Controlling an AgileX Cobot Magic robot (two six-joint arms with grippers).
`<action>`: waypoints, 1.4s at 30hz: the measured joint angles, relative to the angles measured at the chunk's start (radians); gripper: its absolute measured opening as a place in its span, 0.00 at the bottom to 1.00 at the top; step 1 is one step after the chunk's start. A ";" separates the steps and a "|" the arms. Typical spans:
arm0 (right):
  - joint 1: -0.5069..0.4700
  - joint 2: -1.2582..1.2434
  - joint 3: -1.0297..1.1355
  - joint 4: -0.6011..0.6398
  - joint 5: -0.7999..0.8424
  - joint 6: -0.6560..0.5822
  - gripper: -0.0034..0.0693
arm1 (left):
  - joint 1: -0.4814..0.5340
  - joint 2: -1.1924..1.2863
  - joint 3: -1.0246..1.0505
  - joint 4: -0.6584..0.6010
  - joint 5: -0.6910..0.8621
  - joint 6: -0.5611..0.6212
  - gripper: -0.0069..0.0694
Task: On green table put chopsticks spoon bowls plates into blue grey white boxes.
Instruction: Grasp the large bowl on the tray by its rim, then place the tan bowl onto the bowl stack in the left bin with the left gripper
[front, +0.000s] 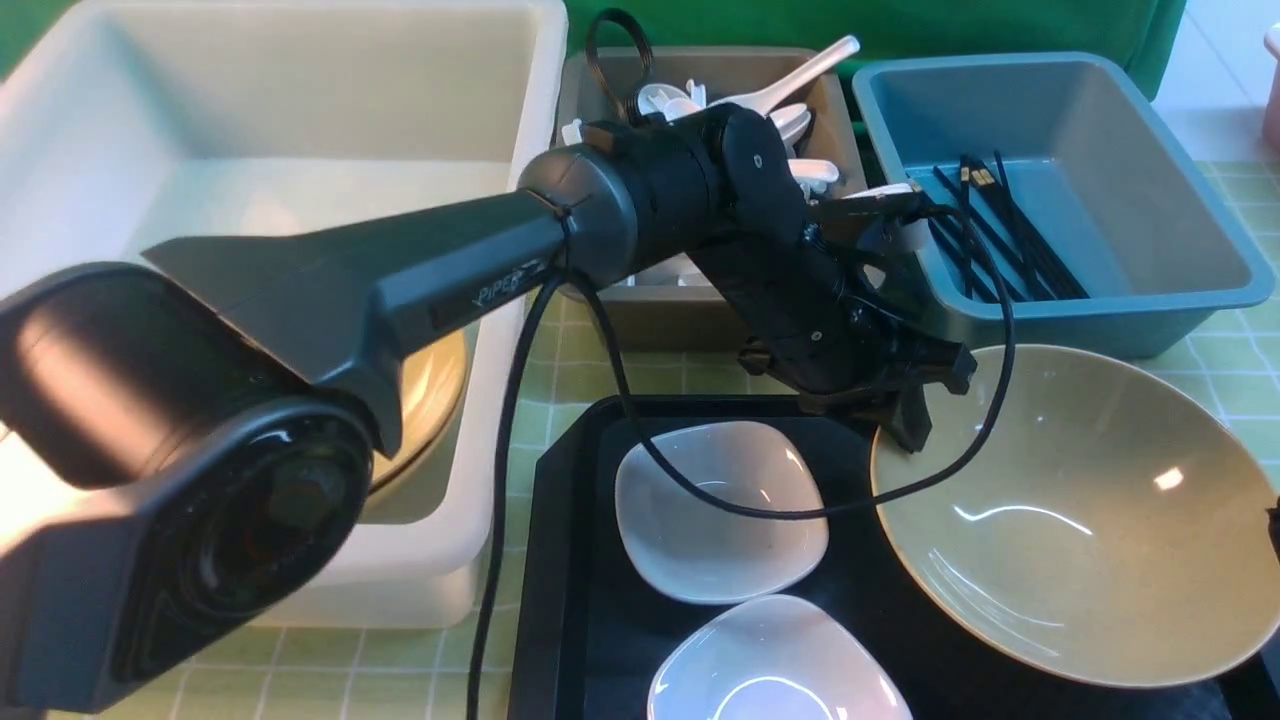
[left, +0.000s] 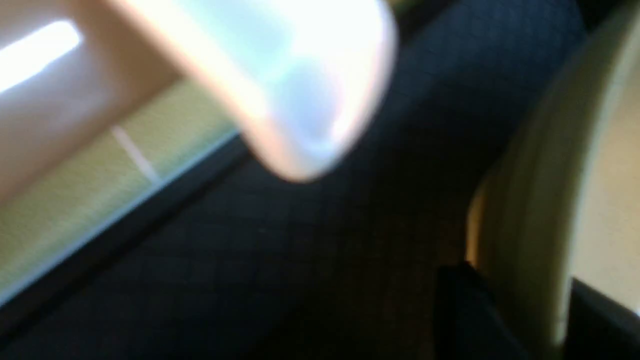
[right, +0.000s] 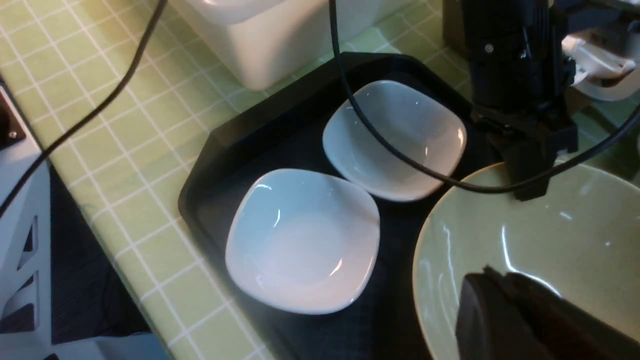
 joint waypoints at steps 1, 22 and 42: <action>0.000 0.000 0.000 0.000 -0.018 0.000 0.08 | 0.011 -0.008 -0.002 -0.027 0.025 0.015 0.11; 0.000 0.072 0.000 0.270 -0.161 -0.259 0.08 | 0.567 -0.628 0.104 -0.195 0.281 0.134 0.11; 0.000 0.220 0.000 0.295 -0.186 -0.326 0.10 | 1.188 -0.882 0.779 -0.059 0.056 0.079 0.11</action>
